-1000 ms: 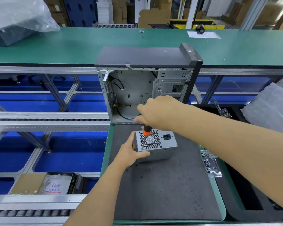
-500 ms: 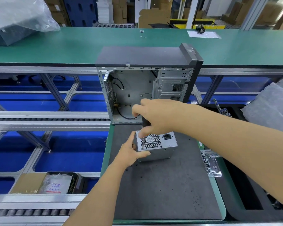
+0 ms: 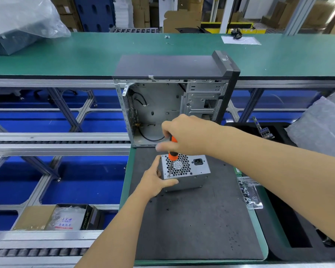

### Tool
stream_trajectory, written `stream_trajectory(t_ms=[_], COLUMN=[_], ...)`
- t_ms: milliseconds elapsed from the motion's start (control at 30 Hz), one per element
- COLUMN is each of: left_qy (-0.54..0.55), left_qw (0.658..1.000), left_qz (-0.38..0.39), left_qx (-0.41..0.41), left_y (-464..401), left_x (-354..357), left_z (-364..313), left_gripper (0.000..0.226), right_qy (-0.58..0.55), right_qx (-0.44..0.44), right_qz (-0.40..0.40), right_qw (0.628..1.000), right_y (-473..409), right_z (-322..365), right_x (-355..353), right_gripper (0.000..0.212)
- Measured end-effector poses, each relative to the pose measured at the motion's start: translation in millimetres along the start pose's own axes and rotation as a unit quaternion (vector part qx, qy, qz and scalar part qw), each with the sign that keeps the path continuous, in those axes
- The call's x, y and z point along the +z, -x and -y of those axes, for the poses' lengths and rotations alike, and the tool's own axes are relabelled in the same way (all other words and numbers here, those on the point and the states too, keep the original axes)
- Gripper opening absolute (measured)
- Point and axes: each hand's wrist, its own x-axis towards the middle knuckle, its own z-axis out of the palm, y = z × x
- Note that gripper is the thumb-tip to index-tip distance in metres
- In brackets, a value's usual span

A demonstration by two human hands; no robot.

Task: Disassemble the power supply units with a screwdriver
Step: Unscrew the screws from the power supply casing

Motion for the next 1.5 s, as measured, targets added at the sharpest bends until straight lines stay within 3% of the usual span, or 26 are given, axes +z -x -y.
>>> stream_trajectory(t_ms=[133,267,367,433,500,600,667,767,833,933,1033,1133,1200,1267,1367,1500], left_qy=[-0.001,-0.012,-0.016,-0.017,-0.018,-0.018,-0.016,-0.014,-0.013,-0.010,-0.007,-0.012,-0.008,-0.004,0.001,-0.003], left_qw=[1.000,1.000,1.000,1.000,1.000,1.000,1.000,1.000,1.000,1.000,1.000,1.000,1.000,1.000,1.000,1.000], left_qz=[-0.003,-0.002,-0.004,-0.004,-0.004,-0.007,-0.009,-0.004,-0.002,-0.007,-0.010,-0.003,0.002,0.000,-0.012,-0.007], left_qx=[0.007,0.013,0.009,0.002,0.001,0.003,0.002,0.001,0.001,0.003,0.000,-0.004,0.005,0.007,0.004,0.002], left_y=[-0.1,2.4,2.1,1.4,1.4,2.1,2.3,2.7,1.2,1.0,1.3,1.5,0.8,1.3,1.1,1.6], left_x=[0.1,-1.9,-1.3,-0.5,-0.3,-0.2,-0.3,-0.6,0.7,1.6,-0.2,0.3,0.3,0.9,0.3,0.9], left_z=[1.0,-2.4,-2.2,-1.8,-1.5,-2.9,-3.7,-4.0,-2.6,-0.9,0.4,-0.7,0.4,0.4,0.9,-0.8], left_gripper=[0.092,0.088,0.094,0.101,0.099,0.092,0.090,0.096,0.100,0.096,0.100,0.105,0.098,0.093,0.094,0.099], right_qy=[-0.023,-0.106,-0.061,0.023,0.096,-0.008,-0.055,0.045,0.108,0.037,-0.023,0.101,0.137,0.056,-0.026,0.121], right_qx=[-0.032,-0.044,0.007,0.050,0.040,-0.023,-0.023,0.051,0.045,-0.020,-0.016,0.041,0.015,-0.020,-0.022,0.035], right_qz=[-0.028,-0.009,0.019,0.000,-0.026,0.002,0.036,0.024,0.002,0.002,0.025,-0.007,-0.015,0.007,0.029,-0.010], right_qw=[0.999,0.993,0.998,0.999,0.994,1.000,0.998,0.997,0.993,0.999,0.999,0.994,0.990,0.998,0.999,0.992], right_y=[-1.1,-0.8,-0.2,0.4,0.1,2.0,3.2,2.4,2.9,7.2,8.3,6.5,6.0,7.2,9.0,6.7], right_z=[-1.5,-0.8,1.5,4.6,5.4,2.1,0.5,4.6,4.9,7.4,9.7,10.1,7.7,5.9,5.0,3.7], right_x=[3.1,-4.1,-1.5,-1.9,-3.0,-3.4,-5.6,-7.5,-7.6,-6.6,-5.5,-7.4,-7.7,-6.7,-5.2,-3.6], right_gripper=[0.028,0.039,0.051,0.064,0.062,0.033,0.039,0.060,0.057,0.026,0.039,0.054,0.042,0.025,0.032,0.051])
